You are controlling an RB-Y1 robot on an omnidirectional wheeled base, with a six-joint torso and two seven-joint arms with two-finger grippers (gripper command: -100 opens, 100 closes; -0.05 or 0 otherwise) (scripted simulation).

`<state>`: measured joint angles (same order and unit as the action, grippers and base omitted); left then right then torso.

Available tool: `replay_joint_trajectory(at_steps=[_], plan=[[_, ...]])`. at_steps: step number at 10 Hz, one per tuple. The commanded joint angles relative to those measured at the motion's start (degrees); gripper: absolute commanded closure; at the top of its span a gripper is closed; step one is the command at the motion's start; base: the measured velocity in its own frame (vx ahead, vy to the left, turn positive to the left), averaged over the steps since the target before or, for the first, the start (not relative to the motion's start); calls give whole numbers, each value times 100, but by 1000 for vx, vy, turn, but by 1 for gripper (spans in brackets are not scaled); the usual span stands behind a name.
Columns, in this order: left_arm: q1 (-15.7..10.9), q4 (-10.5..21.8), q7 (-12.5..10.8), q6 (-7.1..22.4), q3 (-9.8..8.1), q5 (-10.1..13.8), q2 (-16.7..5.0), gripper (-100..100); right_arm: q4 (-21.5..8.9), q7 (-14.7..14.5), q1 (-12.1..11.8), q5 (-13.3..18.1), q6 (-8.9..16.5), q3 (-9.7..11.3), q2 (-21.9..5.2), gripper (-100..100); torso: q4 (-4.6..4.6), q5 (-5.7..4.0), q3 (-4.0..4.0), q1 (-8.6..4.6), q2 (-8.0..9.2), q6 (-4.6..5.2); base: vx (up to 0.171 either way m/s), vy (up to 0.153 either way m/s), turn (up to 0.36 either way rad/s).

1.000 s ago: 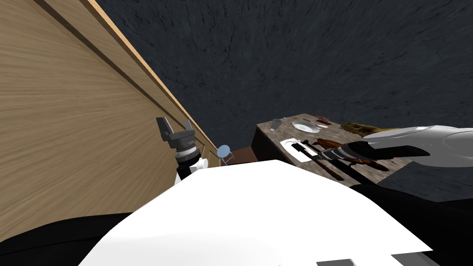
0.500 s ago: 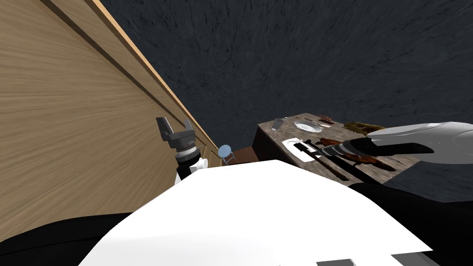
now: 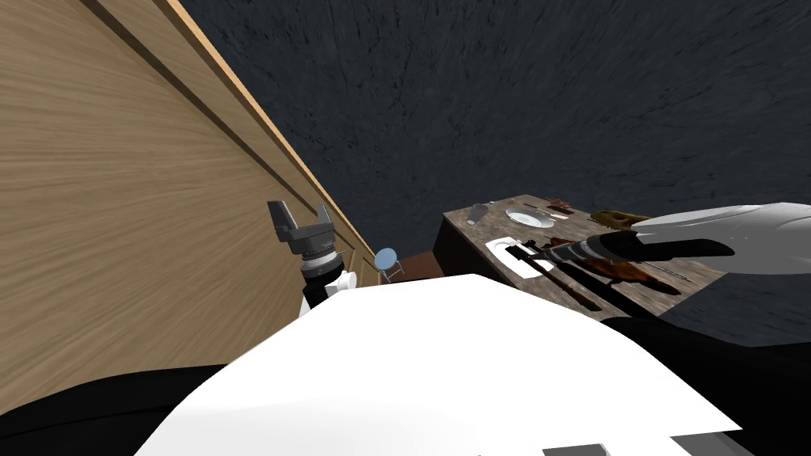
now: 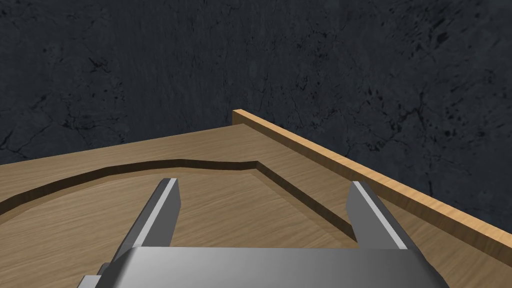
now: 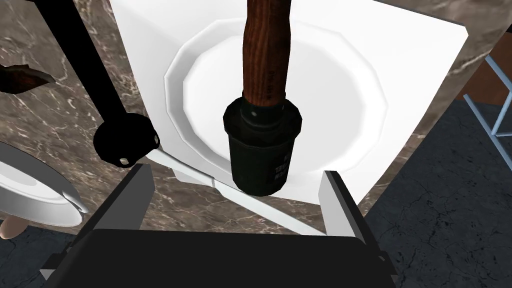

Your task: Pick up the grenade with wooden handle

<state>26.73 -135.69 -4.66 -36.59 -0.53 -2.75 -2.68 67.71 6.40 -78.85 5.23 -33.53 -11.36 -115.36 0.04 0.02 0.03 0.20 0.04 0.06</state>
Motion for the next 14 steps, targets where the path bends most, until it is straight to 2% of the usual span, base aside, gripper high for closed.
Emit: replay_joint_trajectory(at_steps=[1,2,3,5,8,9,10,11,12,13,14], plan=[[0,0,0,0,0,0,0,0,6,95,165,91,63,30,36,-100,0,0,0,0,0,0,12,28,22],[0,0,0,0,0,0,0,0,6,95,165,91,63,30,36,-100,-1,1,-2,6,-4,-2,22,32,16],[0,0,0,0,0,0,0,0,93,134,51,68,176,-28,-174,-100,-2,2,-4,7,-7,0,22,0,29],[0,0,0,0,0,0,0,0,93,134,51,68,176,-28,-174,-100,-4,0,-9,-2,-15,-1,33,4,2],[1,0,0,0,-1,0,-1,0,554,143,-428,128,161,172,-359,-100,-5,-9,-11,-37,-19,1,50,-83,-16],[1,0,0,0,-1,0,-1,0,554,143,-428,128,161,172,-359,-100,-5,-13,-10,-50,-16,1,25,-109,6],[0,0,0,0,-1,0,-1,0,720,140,-588,151,140,256,-386,-100,-3,-14,-7,-50,-11,1,17,-111,2],[0,0,0,0,-1,0,-1,0,783,139,-647,160,132,287,-394,-100,-2,-14,-4,-51,-6,3,6,-96,-1],[0,0,0,0,-1,0,-1,0,783,139,-523,160,132,287,-394,-100,0,-13,-1,-46,-1,2,6,-54,-3],[0,0,0,0,-1,0,-1,0,783,139,-647,160,132,287,-394,-100,-1,-10,-1,-32,-2,0,10,-13,5],[0,0,0,0,0,0,0,0,789,155,-575,182,136,308,-378,-100,-1,-6,-2,-16,-3,1,0,0,0]])
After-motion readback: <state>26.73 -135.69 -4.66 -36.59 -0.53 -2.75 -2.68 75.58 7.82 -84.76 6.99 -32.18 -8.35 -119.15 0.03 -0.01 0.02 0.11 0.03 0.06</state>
